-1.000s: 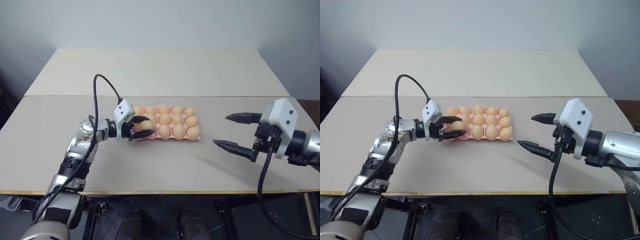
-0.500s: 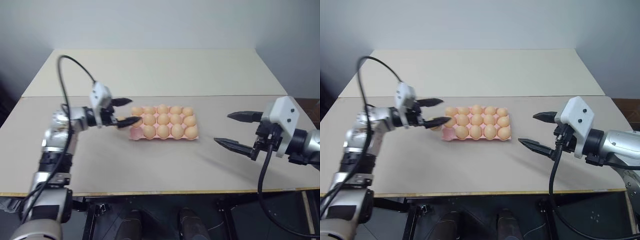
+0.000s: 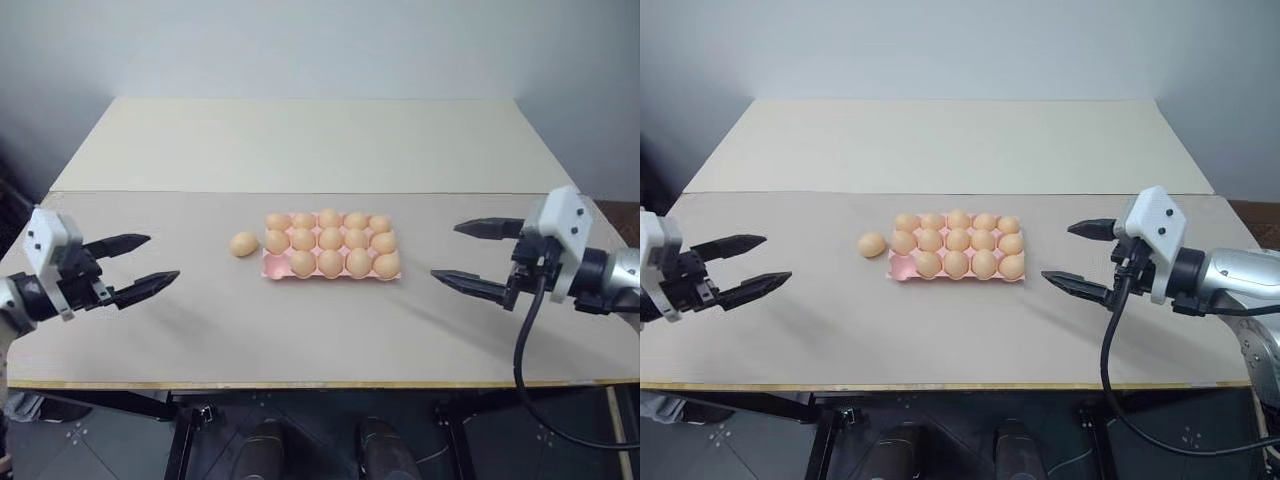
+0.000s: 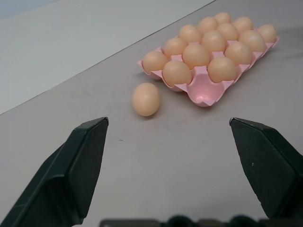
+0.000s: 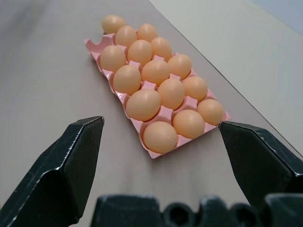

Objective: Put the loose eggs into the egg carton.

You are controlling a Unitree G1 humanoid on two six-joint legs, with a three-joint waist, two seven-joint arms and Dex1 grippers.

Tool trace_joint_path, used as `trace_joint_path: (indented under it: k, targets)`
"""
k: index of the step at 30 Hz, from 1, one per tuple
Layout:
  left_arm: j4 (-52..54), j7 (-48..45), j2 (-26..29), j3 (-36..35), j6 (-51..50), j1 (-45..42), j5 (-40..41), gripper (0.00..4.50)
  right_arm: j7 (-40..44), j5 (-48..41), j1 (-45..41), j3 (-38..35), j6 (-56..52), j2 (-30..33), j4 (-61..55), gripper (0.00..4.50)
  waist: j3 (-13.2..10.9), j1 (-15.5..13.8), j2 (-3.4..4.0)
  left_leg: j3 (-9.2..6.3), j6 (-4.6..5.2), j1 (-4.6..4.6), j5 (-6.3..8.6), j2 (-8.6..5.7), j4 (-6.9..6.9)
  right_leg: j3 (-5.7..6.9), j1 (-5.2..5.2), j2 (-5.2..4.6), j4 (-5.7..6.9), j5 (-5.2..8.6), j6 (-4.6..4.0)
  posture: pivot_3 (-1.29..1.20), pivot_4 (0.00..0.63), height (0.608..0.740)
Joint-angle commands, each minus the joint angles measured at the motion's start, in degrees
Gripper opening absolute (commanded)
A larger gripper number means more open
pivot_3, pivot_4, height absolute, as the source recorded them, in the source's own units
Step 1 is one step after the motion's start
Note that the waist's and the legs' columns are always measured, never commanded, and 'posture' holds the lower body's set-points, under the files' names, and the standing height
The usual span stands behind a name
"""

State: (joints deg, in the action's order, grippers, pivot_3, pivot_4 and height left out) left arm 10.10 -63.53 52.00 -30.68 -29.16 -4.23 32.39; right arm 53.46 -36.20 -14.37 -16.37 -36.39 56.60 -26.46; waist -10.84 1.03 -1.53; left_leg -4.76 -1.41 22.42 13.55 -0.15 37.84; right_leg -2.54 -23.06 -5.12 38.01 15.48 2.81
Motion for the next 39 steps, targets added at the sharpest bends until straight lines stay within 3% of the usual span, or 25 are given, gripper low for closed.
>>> trace_joint_path:
  k: [1, 7, 11, 18, 31, 34, 39]
  targets:
    - [2.0, 1.6, 0.6, -1.4, -0.8, -0.5, 2.1, 4.47, 0.2, 0.0, -1.5, -0.4, 1.7, -0.1, -0.5, 4.5, 0.0, 0.0, 0.0, 0.0, 0.0, -0.01, 0.0, 0.01, 0.0, 0.0, 0.0, 0.01, 0.01, 0.0, 0.0, 0.0, 0.15, 0.74]
    - [-1.1, 4.6, -1.2, 3.8, 0.7, -4.4, 0.4, 4.47, -0.1, -0.1, -2.3, -0.2, 1.2, 0.0, -0.9, 4.5, 0.0, 0.0, 0.0, 0.03, 0.0, -0.02, 0.0, 0.0, -0.01, -0.01, 0.0, 0.02, 0.01, 0.0, 0.0, 0.0, 0.15, 0.74]
    - [-10.9, 9.9, -5.3, 13.4, 3.7, -14.5, -6.5, 4.47, -0.5, 0.0, -3.4, 0.5, 1.0, 0.1, -1.1, 4.5, 0.0, -0.4, -0.01, 0.03, 0.0, -0.04, 0.0, -0.02, 0.0, 0.0, 0.03, 0.03, 0.03, -0.01, -0.01, 0.0, 0.15, 0.74]
    - [-30.5, 11.2, -13.2, 22.9, 12.5, -28.4, -14.5, 4.47, -3.9, -2.3, -4.2, -0.1, -2.3, -0.4, -4.1, 4.5, 0.0, -0.2, -0.05, 0.03, 0.0, 0.18, 0.0, -0.04, 0.03, 0.0, -0.16, 0.01, 0.02, -0.02, 0.0, 0.0, 0.15, 0.74]
    - [-57.9, 8.2, -19.9, 29.4, 27.5, -40.3, -23.2, 4.47, -6.9, -3.4, -1.8, -1.1, -3.6, -1.5, -7.5, 4.5, 0.0, -0.1, -0.07, 0.02, 0.01, 0.19, -0.01, -0.07, 0.08, 0.02, -0.13, 0.01, 0.05, -0.03, 0.0, 0.0, 0.15, 0.74]
    - [-61.0, 8.8, -21.3, 29.9, 29.5, -41.6, -24.7, 3.83, -7.0, -3.9, -1.5, -1.3, -3.6, -1.4, -7.7, 4.5, 0.0, -0.1, -0.08, 0.01, 0.01, 0.21, -0.01, -0.07, 0.08, 0.04, -0.14, 0.01, 0.05, -0.03, 0.01, 0.0, 0.15, 0.74]
    - [-63.6, 9.1, -21.4, 29.3, 31.0, -42.4, -25.5, 2.2, -7.3, -4.3, -1.4, -1.6, -3.7, -1.1, -7.7, 4.5, 0.0, 0.0, -0.09, 0.0, 0.01, 0.2, -0.01, -0.07, 0.09, 0.04, -0.13, 0.01, 0.06, -0.03, 0.01, 0.0, 0.15, 0.74]
